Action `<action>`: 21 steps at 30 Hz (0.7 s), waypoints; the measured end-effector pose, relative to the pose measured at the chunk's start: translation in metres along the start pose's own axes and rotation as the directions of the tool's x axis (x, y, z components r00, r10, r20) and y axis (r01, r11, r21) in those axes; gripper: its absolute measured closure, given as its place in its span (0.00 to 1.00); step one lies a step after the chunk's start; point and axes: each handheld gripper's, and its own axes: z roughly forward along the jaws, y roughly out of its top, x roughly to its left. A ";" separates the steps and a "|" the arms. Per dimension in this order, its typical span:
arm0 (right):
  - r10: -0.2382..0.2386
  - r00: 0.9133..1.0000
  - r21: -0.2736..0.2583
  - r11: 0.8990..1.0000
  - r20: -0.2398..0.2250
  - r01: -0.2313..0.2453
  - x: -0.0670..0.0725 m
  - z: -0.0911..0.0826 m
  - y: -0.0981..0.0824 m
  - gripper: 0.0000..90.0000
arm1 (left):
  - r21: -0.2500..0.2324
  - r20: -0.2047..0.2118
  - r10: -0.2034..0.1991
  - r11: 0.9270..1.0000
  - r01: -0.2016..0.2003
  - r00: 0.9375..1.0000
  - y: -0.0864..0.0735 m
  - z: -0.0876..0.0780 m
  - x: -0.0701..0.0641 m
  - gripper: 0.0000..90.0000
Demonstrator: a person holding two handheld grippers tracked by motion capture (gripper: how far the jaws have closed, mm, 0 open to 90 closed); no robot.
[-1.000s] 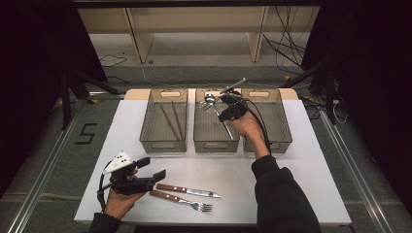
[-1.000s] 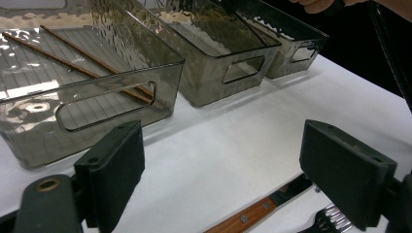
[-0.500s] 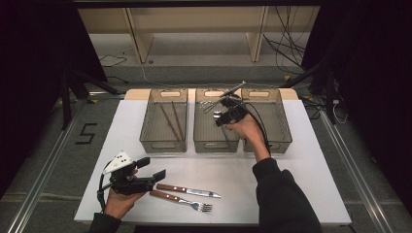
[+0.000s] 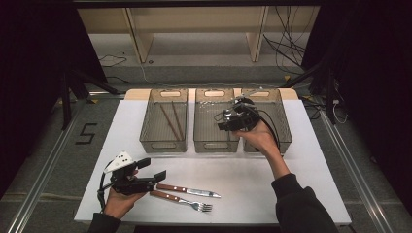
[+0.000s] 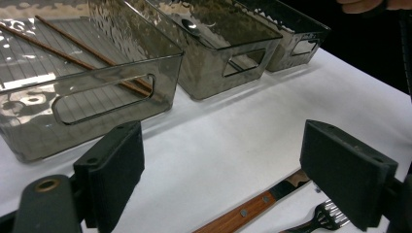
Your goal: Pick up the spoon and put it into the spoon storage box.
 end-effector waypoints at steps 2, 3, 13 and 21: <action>-0.008 1.000 -0.030 1.000 -0.014 0.008 0.002 -0.009 -0.008 0.41 | 0.005 0.002 0.003 1.000 -0.003 1.000 0.001 0.001 0.000 0.17; -0.012 1.000 -0.039 0.999 -0.018 0.011 0.004 -0.013 -0.011 0.40 | 0.010 0.007 0.006 1.000 -0.006 1.000 0.001 0.001 0.000 0.17; -0.047 0.998 -0.088 0.995 -0.040 0.043 0.018 -0.041 -0.052 0.37 | 0.112 0.040 0.059 0.992 -0.064 0.997 0.008 0.009 -0.006 0.17; -0.055 0.998 -0.062 0.997 -0.027 0.053 0.021 -0.045 -0.082 0.36 | 0.244 0.066 0.145 0.957 -0.157 0.987 0.014 0.021 -0.012 0.18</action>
